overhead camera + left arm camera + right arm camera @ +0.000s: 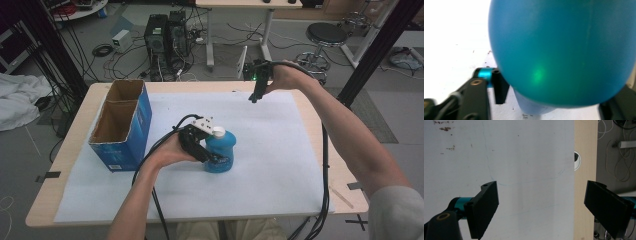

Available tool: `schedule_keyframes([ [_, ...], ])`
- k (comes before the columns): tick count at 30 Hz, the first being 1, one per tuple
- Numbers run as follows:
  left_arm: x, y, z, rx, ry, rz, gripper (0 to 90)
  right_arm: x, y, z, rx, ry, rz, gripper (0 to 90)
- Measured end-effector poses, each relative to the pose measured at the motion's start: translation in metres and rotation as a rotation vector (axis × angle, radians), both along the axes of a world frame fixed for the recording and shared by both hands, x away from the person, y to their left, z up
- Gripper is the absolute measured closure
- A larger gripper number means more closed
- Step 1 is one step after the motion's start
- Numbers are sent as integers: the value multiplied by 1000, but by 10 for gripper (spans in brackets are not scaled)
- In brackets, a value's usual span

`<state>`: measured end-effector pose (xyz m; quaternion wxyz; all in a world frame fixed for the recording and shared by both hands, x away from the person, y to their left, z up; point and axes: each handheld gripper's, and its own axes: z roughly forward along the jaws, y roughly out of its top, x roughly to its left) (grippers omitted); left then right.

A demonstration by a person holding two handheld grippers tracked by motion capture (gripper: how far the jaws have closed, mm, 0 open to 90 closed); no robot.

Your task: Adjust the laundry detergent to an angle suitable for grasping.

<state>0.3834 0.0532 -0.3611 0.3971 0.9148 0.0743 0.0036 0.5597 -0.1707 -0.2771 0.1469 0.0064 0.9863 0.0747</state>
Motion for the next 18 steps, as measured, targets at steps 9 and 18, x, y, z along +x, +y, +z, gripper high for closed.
schedule_keyframes([
  [9,-3,3,5,-12,-6,8,349,-1,2,-1,-4,1,0,115],
  [18,-4,4,11,-2,-3,21,296,-2,2,-1,-11,-1,3,115],
])
